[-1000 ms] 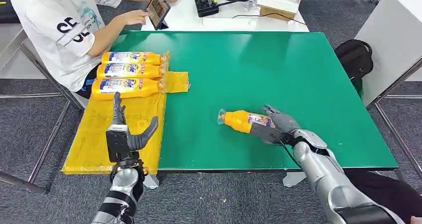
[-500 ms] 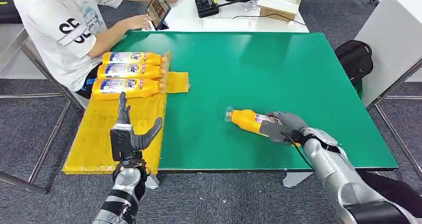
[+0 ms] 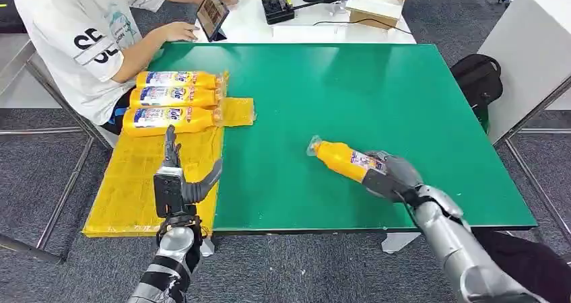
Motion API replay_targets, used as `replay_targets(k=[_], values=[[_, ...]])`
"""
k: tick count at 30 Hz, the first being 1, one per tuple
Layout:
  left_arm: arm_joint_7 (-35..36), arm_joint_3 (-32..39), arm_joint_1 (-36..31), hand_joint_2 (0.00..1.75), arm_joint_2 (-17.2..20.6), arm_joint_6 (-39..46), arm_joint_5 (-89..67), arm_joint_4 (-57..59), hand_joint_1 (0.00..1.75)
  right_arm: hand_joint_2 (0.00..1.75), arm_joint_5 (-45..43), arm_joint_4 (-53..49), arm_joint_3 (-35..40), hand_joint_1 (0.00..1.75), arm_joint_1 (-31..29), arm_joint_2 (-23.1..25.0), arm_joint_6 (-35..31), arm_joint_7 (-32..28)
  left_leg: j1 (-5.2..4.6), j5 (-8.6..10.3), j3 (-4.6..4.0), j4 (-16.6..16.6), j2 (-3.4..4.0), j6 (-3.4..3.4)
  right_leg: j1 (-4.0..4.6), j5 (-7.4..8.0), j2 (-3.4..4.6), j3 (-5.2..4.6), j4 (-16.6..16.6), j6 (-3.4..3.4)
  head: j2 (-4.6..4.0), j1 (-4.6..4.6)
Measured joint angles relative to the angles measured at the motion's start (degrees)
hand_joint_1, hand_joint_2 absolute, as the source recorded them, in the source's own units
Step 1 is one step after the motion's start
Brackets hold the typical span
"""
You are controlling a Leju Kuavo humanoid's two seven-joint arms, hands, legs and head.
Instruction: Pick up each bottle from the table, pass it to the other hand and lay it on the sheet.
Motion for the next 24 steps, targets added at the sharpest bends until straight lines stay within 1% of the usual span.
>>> replay_targets(k=[2,4,5,6,9,11,13,16,19,24], values=[[0.0,0.0,0.5,1.75,-0.2,0.1,-0.2,0.0,0.00,1.75,0.5,-5.2,-0.7,1.75,3.6,3.4,-4.2,1.3,-0.01,0.01,-0.10,0.0,0.23,-0.01,-0.01,0.09,0.20,-0.29,0.1,-0.14,0.00,-0.09],[0.0,-0.1,0.7,1.75,-0.6,0.0,-0.4,0.0,0.00,1.75,0.4,-9.4,-1.0,1.75,6.0,6.1,-5.3,1.8,0.01,0.10,-0.25,0.0,0.18,-0.03,0.00,0.07,0.17,-0.47,0.1,-0.15,0.00,-0.09],[0.0,-0.2,0.7,1.75,-0.7,0.0,-0.6,0.0,0.00,1.75,0.0,-11.9,-1.6,1.75,7.7,7.1,-7.4,0.9,0.04,0.20,-0.40,0.0,-0.03,0.01,0.02,0.02,0.04,-0.47,0.1,-0.17,0.00,-0.09],[0.0,-0.2,0.9,1.75,-0.9,-0.1,-0.7,0.0,0.00,1.75,-0.5,-15.2,-2.7,1.75,9.0,8.4,-11.1,-0.7,0.05,0.26,-0.53,0.0,-0.21,0.00,0.02,0.01,-0.17,-0.52,0.2,-0.18,0.00,-0.02],[0.0,-0.5,1.1,1.75,-1.2,-0.8,-0.8,0.0,0.00,1.75,-0.2,-25.2,-5.3,1.75,12.1,12.0,-20.1,-4.0,0.05,0.26,-0.70,0.0,-0.14,0.01,-0.02,0.02,-0.15,-0.71,0.2,-0.18,0.00,-0.07],[0.0,-0.9,1.1,1.75,-1.6,-1.4,-0.8,0.0,0.00,1.75,0.3,-30.6,-6.2,1.75,13.8,13.9,-22.8,-4.6,0.00,0.24,-0.71,0.0,-0.10,0.03,-0.09,0.03,-0.14,-0.73,0.1,-0.17,0.00,-0.07],[0.0,-1.5,1.1,1.75,-2.0,-2.1,-0.8,0.0,0.00,1.75,0.4,-35.0,-7.2,1.75,15.5,15.4,-24.8,-5.3,-0.05,0.22,-0.77,0.0,-0.13,0.05,-0.11,0.03,-0.15,-0.77,0.1,-0.16,0.00,-0.04],[0.0,-2.1,1.1,1.75,-2.3,-2.6,-0.7,0.0,0.00,1.75,0.4,-39.0,-8.1,1.75,16.8,16.6,-25.7,-5.6,-0.09,0.19,-0.81,0.0,-0.10,0.07,-0.11,0.03,-0.14,-0.82,0.1,-0.16,0.00,-0.02],[0.0,-2.4,1.1,1.75,-2.4,-3.2,-0.6,0.0,0.00,1.75,0.2,-41.2,-8.8,1.75,17.7,17.4,-26.2,-6.1,-0.08,0.20,-0.80,0.0,-0.10,0.07,-0.10,0.04,-0.14,-0.84,0.1,-0.16,0.00,-0.04],[0.0,-3.0,1.2,1.75,-2.7,-6.8,0.6,-0.1,0.00,1.75,-0.5,-42.4,-9.9,1.75,18.1,18.1,-27.3,-7.2,-0.06,0.22,-0.80,0.0,-0.08,0.06,-0.09,0.05,-0.13,-0.84,0.1,-0.16,0.00,-0.02]])
